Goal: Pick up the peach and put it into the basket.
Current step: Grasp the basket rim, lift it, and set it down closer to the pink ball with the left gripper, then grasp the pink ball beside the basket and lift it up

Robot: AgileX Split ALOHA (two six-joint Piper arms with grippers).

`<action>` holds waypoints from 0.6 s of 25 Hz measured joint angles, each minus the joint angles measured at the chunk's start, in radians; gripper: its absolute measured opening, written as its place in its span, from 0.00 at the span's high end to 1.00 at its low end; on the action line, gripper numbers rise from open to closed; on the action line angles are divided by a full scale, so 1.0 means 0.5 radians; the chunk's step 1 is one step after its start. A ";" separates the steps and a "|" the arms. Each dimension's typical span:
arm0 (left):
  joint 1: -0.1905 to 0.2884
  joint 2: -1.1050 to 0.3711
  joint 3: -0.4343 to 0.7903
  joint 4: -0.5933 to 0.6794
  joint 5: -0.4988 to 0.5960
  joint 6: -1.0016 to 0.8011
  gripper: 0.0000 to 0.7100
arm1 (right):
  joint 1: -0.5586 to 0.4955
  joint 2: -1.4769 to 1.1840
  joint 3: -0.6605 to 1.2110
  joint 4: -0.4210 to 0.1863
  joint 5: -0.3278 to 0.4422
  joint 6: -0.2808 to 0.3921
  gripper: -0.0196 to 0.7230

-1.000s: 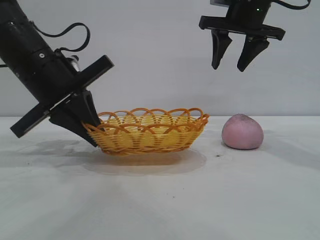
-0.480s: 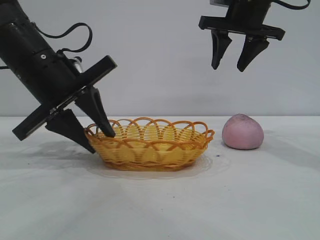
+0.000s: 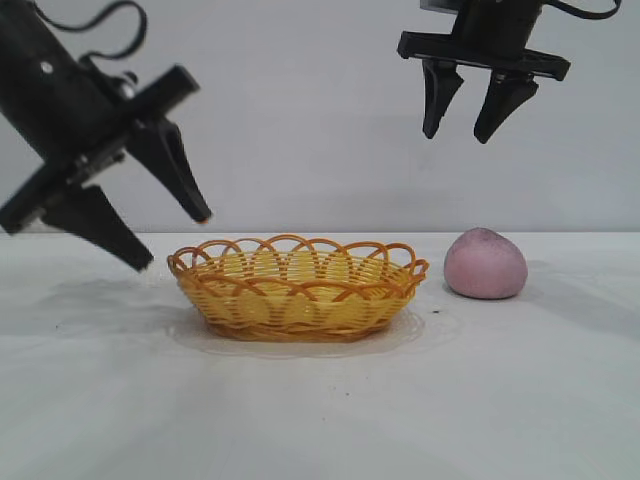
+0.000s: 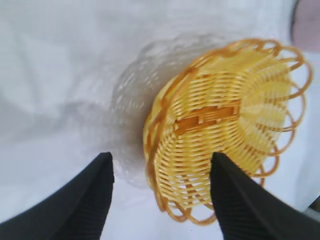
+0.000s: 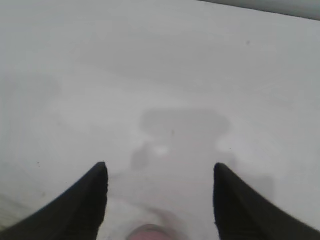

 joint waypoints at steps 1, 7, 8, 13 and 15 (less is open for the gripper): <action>0.021 -0.035 0.000 0.046 0.000 0.000 0.47 | 0.000 0.000 0.000 0.000 0.000 0.000 0.38; 0.115 -0.155 0.003 1.139 -0.183 -0.526 0.47 | 0.000 0.000 0.000 0.004 -0.008 0.000 0.38; 0.118 -0.155 0.003 1.387 -0.198 -0.684 0.47 | 0.000 0.000 0.000 0.012 -0.012 0.000 0.38; 0.118 -0.155 0.003 2.012 -0.266 -1.136 0.47 | 0.000 0.000 0.000 0.016 -0.016 0.000 0.38; 0.118 -0.163 0.003 2.074 -0.271 -1.179 0.47 | 0.000 0.000 0.000 0.016 -0.016 0.000 0.38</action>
